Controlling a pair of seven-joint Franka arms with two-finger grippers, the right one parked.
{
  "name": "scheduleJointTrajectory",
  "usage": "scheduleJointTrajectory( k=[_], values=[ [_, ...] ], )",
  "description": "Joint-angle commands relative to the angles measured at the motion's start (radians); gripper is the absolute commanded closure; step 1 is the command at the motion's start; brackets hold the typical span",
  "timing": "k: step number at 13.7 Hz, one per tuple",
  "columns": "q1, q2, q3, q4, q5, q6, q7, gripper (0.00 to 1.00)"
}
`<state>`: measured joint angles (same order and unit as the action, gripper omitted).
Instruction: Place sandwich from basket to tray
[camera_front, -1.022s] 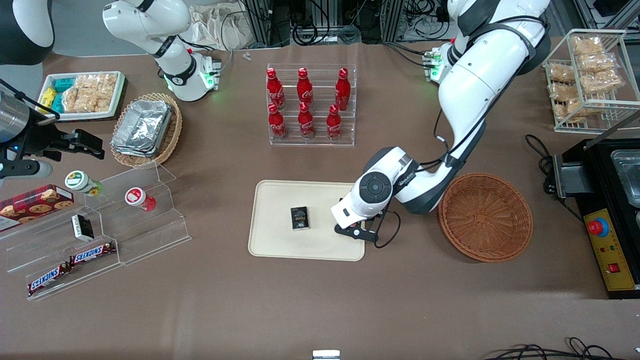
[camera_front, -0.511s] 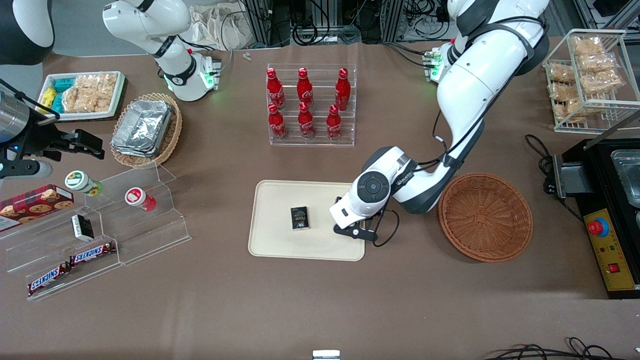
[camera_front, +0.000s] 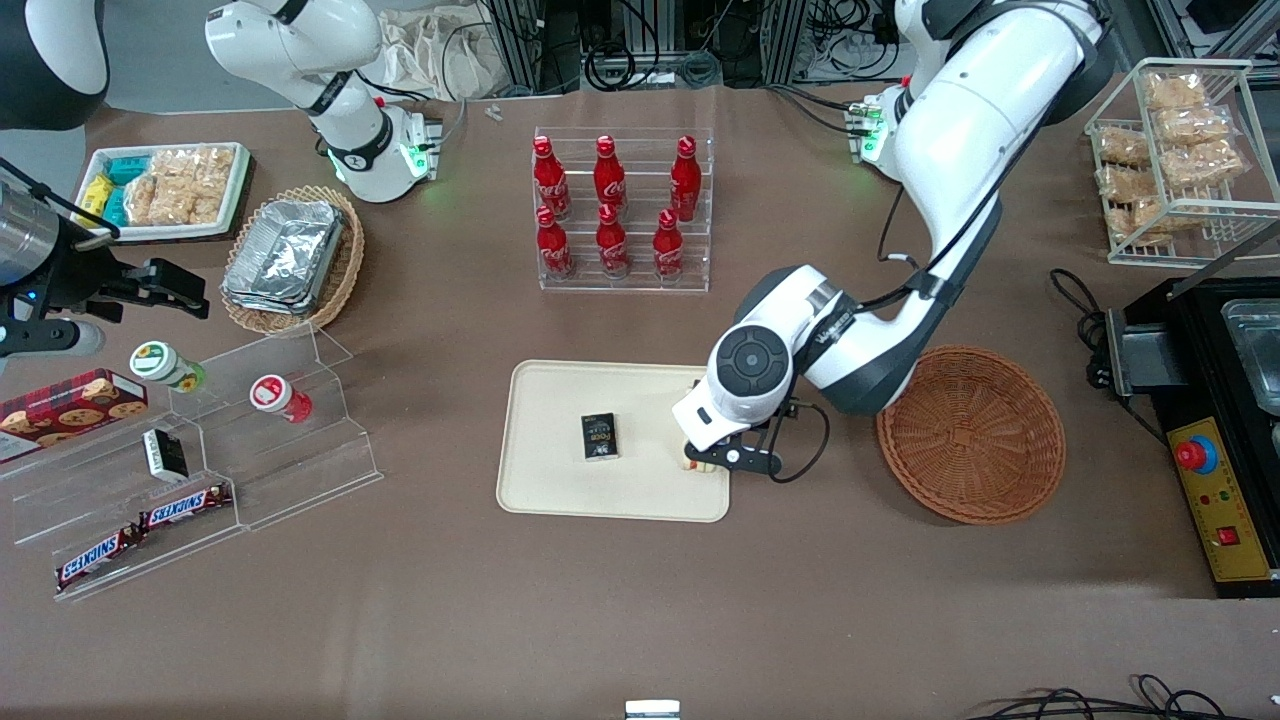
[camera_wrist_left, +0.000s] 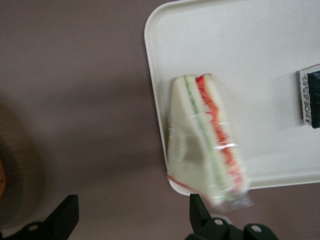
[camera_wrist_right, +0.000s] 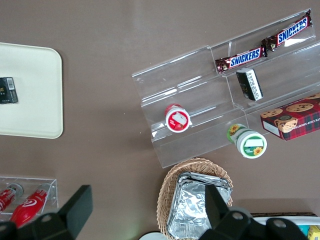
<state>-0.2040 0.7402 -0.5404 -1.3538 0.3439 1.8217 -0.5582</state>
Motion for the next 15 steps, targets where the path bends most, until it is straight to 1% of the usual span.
scheduleJointTrajectory(
  k=[1,4,6,7,11,12,15],
  values=[
    [0.015,-0.024,-0.001,-0.005,0.01,-0.038,0.007,0.01],
    [0.017,-0.038,-0.001,-0.005,0.01,-0.047,0.015,0.01],
    [0.044,-0.067,-0.003,-0.005,0.009,-0.093,0.061,0.01],
    [0.066,-0.096,-0.004,-0.005,-0.011,-0.119,0.101,0.01],
    [0.224,-0.255,-0.003,-0.008,-0.175,-0.237,0.372,0.01],
    [0.265,-0.293,-0.001,-0.011,-0.19,-0.255,0.417,0.01],
    [0.369,-0.369,0.002,-0.019,-0.18,-0.269,0.474,0.01]
  ],
)
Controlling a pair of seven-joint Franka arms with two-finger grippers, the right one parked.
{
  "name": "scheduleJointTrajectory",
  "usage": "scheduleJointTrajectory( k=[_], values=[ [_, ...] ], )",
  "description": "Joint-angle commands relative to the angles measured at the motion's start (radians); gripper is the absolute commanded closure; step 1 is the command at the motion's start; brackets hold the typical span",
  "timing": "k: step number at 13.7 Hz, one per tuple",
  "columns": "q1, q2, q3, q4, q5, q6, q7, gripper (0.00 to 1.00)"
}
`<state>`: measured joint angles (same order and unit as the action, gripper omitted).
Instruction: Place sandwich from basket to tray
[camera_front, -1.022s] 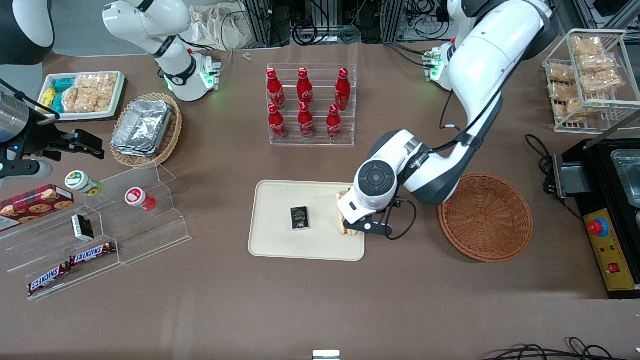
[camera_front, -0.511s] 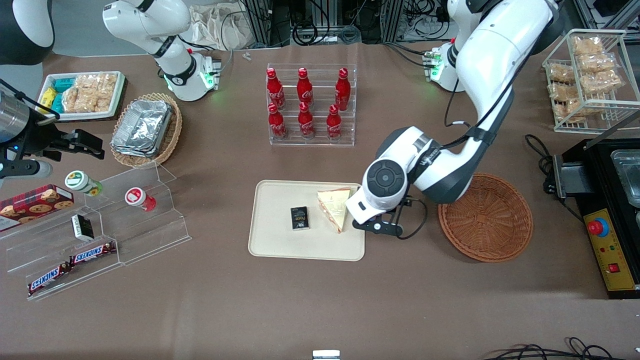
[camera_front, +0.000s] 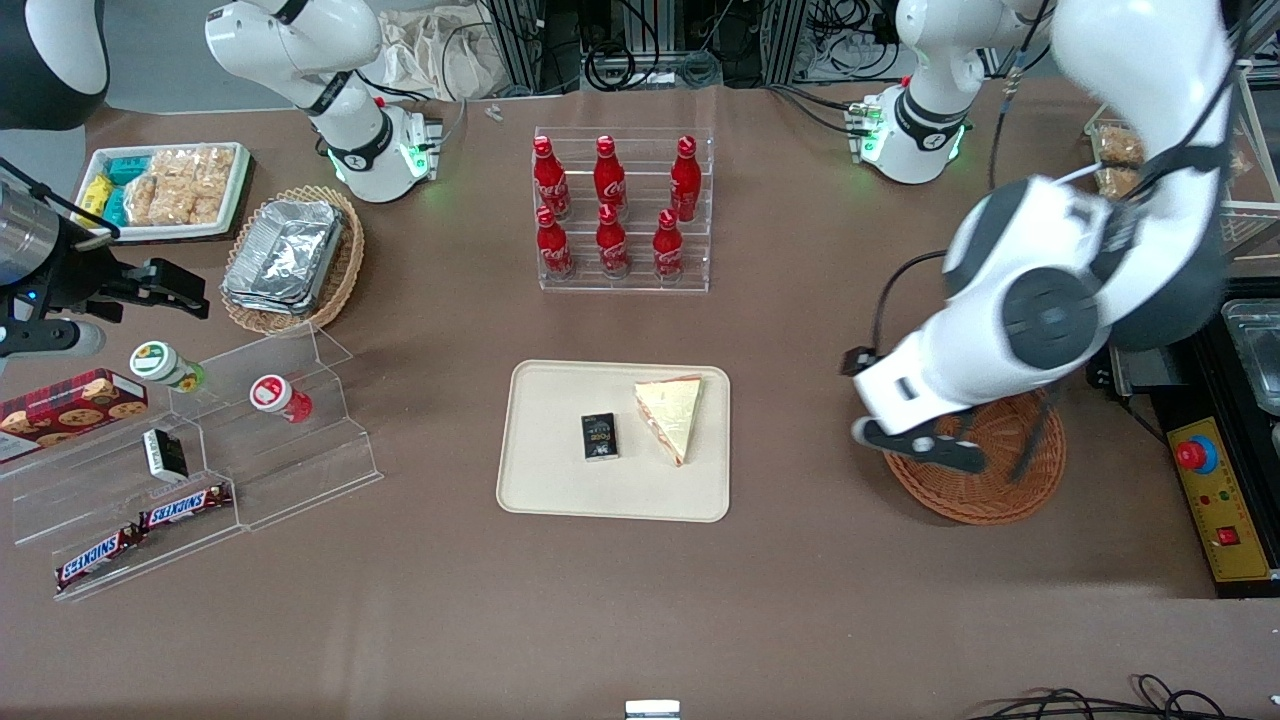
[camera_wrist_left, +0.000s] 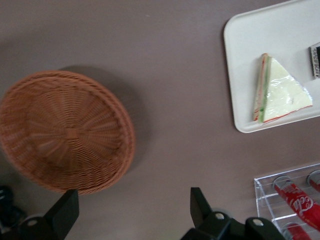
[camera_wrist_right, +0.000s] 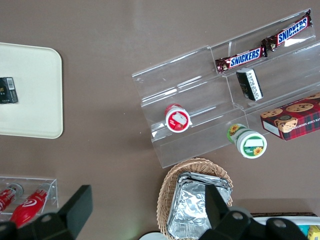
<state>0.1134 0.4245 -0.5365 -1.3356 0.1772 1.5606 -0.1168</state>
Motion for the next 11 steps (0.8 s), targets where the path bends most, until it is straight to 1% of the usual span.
scheduleJointTrajectory(
  k=[1,7,9,11],
  values=[
    [0.08,-0.062,-0.002,-0.037,-0.01,-0.008,0.032,0.01],
    [0.201,-0.157,0.0,-0.054,0.004,-0.05,0.042,0.01],
    [0.209,-0.196,0.001,-0.1,0.031,-0.031,0.042,0.01],
    [0.225,-0.249,0.023,-0.164,0.018,0.021,0.042,0.0]
  ],
)
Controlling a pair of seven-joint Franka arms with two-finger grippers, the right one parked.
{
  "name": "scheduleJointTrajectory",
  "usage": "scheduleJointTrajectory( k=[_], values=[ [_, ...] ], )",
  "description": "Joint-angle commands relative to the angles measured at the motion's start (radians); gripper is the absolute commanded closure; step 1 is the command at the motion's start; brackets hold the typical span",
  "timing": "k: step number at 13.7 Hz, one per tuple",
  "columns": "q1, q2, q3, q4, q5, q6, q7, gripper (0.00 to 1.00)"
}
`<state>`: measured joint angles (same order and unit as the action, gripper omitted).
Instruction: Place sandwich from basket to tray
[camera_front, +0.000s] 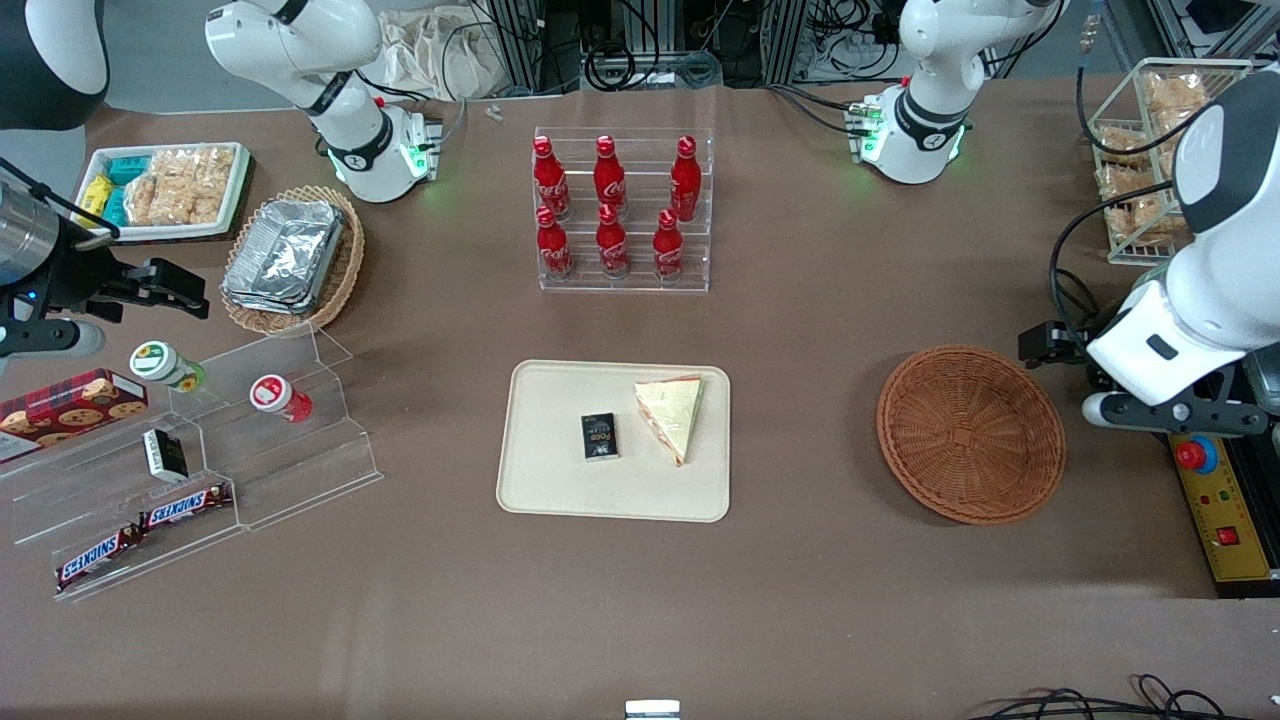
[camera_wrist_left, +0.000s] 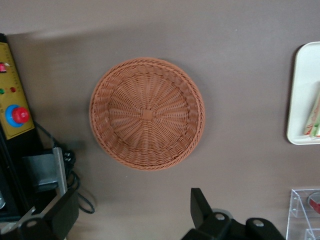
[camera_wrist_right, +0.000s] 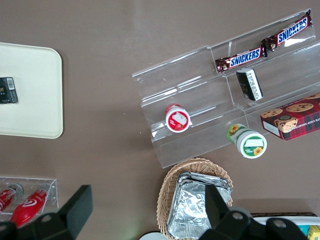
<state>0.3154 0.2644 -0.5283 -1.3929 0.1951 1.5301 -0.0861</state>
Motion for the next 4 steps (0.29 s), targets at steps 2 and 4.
scheduleJointTrajectory(
  k=[2,4],
  values=[
    [0.042,-0.17,0.014,-0.222,-0.003,0.145,0.012,0.0],
    [0.048,-0.204,0.014,-0.271,-0.023,0.188,0.012,0.0]
  ],
)
